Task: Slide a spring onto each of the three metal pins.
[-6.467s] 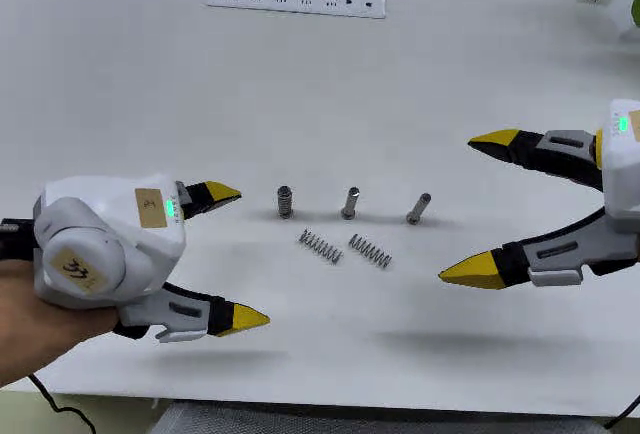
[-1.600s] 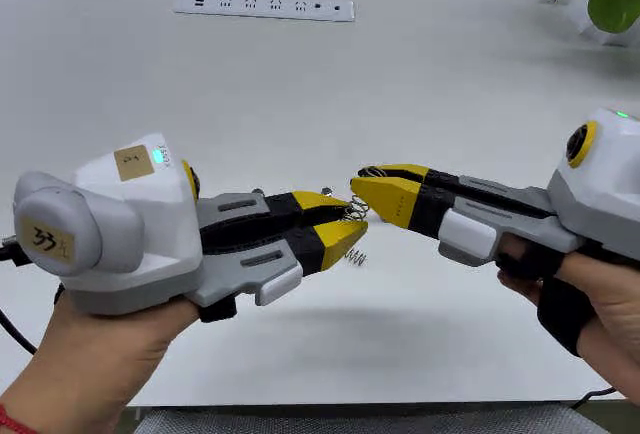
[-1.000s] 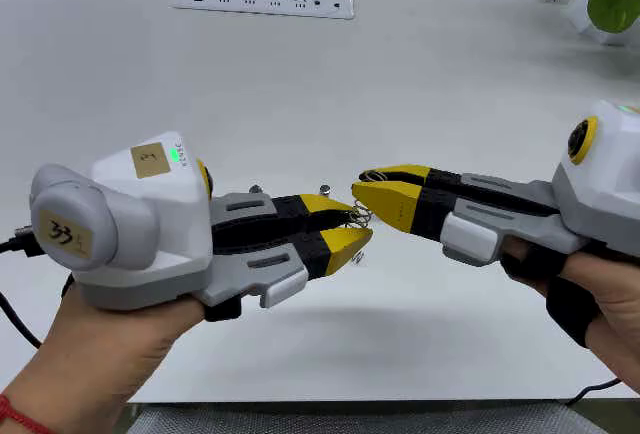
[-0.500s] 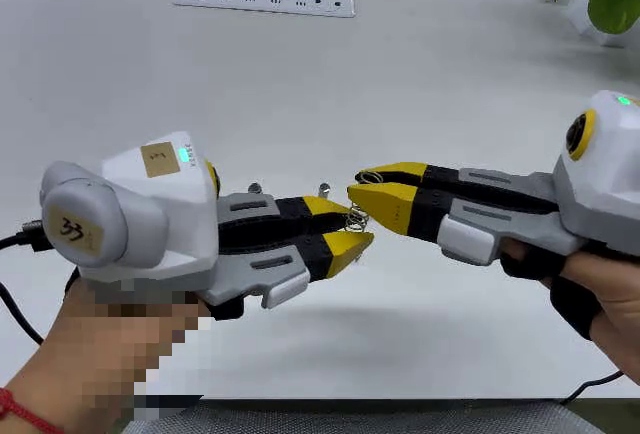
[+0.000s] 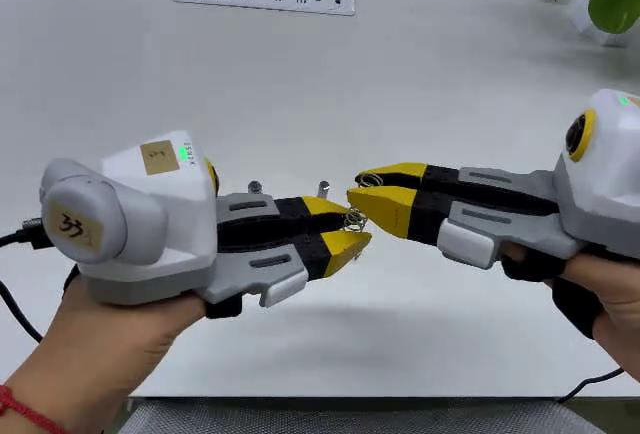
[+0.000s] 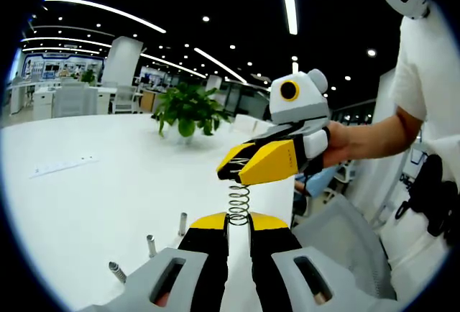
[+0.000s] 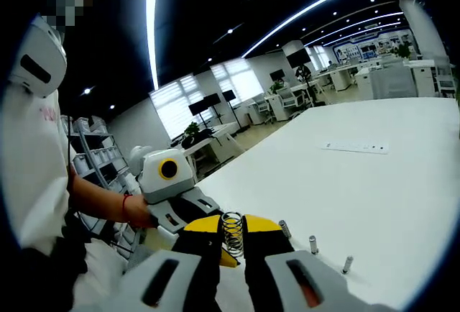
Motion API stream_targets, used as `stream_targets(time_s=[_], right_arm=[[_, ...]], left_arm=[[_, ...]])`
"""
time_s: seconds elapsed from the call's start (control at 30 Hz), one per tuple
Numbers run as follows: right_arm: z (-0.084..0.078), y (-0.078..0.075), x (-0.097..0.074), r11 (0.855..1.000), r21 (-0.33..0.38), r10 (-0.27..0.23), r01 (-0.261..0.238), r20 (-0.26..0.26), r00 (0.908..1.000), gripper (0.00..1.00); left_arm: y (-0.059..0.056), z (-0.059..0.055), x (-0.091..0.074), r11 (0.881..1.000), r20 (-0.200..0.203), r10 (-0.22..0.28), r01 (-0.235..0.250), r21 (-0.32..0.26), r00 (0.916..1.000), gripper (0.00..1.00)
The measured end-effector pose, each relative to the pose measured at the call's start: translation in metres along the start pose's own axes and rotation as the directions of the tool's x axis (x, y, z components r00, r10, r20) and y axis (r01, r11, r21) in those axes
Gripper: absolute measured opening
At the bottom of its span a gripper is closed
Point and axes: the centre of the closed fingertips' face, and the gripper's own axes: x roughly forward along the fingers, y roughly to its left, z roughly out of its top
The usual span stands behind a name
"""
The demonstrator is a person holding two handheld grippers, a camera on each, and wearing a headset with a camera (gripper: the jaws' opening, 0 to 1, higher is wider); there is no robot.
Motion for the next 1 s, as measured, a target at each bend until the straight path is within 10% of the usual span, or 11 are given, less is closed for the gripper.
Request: stream_targets(time_s=[0.23, 0.4, 0.53, 0.67, 0.77, 0.87, 1.0], right_arm=[[-0.007, 0.005, -0.002, 0.996, -0.08, 0.03, -0.037, -0.094, 0.9951, 0.2], [-0.009, 0.006, -0.012, 0.953, -0.268, 0.06, -0.138, -0.28, 0.958, 0.32], [-0.007, 0.006, -0.018, 0.895, -0.364, 0.085, -0.257, -0.426, 0.9009, 0.32], [-0.007, 0.006, -0.018, 0.831, -0.414, 0.091, -0.372, -0.558, 0.8249, 0.32], [-0.016, 0.012, -0.019, 0.76, -0.429, 0.098, -0.487, -0.666, 0.7393, 0.3], [-0.022, 0.015, -0.018, 0.707, -0.426, 0.099, -0.564, -0.731, 0.6749, 0.29], [-0.025, 0.014, -0.014, 0.658, -0.432, 0.07, -0.617, -0.781, 0.621, 0.27]], left_arm=[[0.0, -0.001, 0.0, 1.0, -0.004, -0.008, 0.008, 0.004, 1.0, 0.1], [-0.001, -0.002, 0.001, 1.0, -0.014, -0.016, 0.016, 0.017, 0.9998, 0.1], [-0.003, -0.004, 0.002, 0.999, -0.028, -0.025, 0.027, 0.042, 0.9993, 0.1], [-0.006, -0.005, 0.003, 0.997, -0.041, -0.035, 0.038, 0.062, 0.9985, 0.1], [-0.008, -0.006, 0.004, 0.996, -0.05, -0.042, 0.046, 0.078, 0.9979, 0.1], [-0.009, -0.007, 0.004, 0.995, -0.052, -0.047, 0.051, 0.086, 0.9975, 0.1], [-0.009, -0.009, 0.005, 0.993, -0.06, -0.055, 0.061, 0.099, 0.9967, 0.1]])
